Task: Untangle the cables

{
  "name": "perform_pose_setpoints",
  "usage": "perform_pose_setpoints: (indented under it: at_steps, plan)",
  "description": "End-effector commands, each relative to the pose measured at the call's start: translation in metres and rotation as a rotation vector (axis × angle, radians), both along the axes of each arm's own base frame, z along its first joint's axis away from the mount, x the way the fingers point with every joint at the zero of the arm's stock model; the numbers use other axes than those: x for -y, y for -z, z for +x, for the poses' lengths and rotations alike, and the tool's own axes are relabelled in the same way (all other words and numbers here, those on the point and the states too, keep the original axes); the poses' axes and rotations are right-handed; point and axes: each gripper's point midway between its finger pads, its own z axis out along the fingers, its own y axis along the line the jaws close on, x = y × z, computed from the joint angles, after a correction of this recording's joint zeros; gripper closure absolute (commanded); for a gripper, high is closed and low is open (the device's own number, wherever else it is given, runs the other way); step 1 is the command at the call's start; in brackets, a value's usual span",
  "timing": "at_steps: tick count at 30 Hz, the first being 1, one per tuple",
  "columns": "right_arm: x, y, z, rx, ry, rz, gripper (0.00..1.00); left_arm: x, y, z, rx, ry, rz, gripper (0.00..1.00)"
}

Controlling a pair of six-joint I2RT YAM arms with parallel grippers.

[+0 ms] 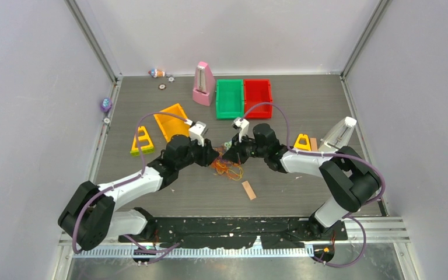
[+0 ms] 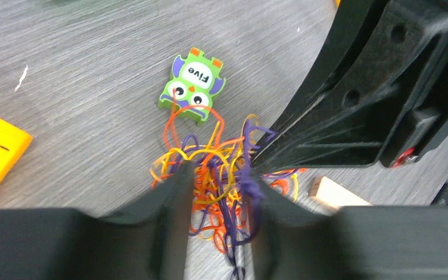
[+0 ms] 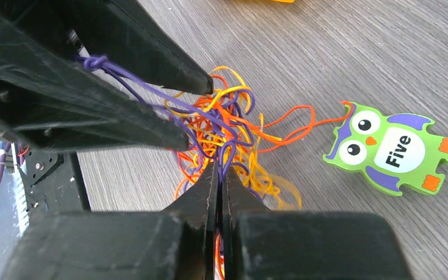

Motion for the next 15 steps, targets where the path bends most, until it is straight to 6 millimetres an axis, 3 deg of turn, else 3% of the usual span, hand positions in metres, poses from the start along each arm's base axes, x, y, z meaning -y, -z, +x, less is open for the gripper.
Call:
perform_pose_setpoints:
  at_steps: [1, 3, 5, 12, 15]
  plan:
    - [-0.005, -0.025, 0.008, 0.070, 0.017, 0.050, 0.95, -0.001, -0.036, 0.015, 0.114, -0.067, -0.084, 0.45]
    - [0.002, -0.025, 0.016, 0.087, 0.084, 0.031, 0.94, -0.009, -0.033, 0.020, 0.111, -0.117, -0.068, 0.28]
    - [0.011, -0.024, 0.025, 0.097, 0.152, 0.008, 0.95, -0.018, -0.029, 0.024, 0.091, -0.172, -0.048, 0.22]
    - [0.038, -0.017, 0.050, 0.076, 0.347, -0.038, 0.95, -0.040, -0.011, 0.039, -0.053, -0.262, -0.105, 0.22]
    - [0.048, -0.012, 0.057, 0.035, 0.408, -0.038, 0.95, -0.035, -0.013, 0.035, -0.053, -0.222, -0.118, 0.22]
